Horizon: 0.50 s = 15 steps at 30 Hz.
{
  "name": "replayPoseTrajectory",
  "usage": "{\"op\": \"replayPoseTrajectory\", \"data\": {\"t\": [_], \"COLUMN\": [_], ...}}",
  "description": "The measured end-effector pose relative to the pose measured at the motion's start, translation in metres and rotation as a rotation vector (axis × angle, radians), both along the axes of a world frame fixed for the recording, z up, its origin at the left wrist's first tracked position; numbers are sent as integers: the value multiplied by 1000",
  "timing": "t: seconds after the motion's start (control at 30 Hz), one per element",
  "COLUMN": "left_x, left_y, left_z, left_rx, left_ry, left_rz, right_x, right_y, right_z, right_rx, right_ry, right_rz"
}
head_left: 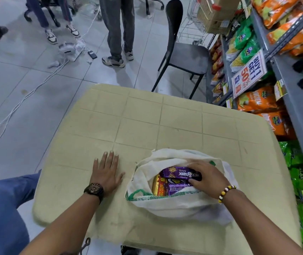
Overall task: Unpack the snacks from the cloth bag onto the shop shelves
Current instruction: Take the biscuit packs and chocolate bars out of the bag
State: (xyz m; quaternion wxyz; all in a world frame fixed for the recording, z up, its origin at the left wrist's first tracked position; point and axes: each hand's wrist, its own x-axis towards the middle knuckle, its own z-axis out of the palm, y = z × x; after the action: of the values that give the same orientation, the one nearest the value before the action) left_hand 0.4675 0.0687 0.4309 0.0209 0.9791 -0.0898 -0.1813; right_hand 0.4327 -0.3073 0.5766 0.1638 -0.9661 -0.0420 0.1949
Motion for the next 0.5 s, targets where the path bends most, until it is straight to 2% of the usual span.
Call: {"op": "replayPoseTrajectory", "data": {"t": [0.17,0.3,0.5], "left_x": [1,-1,0], "left_y": [8,8,9], "left_z": [-28,-31,-31], "left_rx": [-39,-46,-42], "left_ry": [-26,-62,-100], "left_rz": [13,0,-6], "right_x": [2,-7,-31], "right_y": [-6,-16,-25], "right_z": [-2,-4,18], "right_rx": [-86,-124,-65], "right_ry": [86,21,-107], "right_rz": [49,57,-100]}}
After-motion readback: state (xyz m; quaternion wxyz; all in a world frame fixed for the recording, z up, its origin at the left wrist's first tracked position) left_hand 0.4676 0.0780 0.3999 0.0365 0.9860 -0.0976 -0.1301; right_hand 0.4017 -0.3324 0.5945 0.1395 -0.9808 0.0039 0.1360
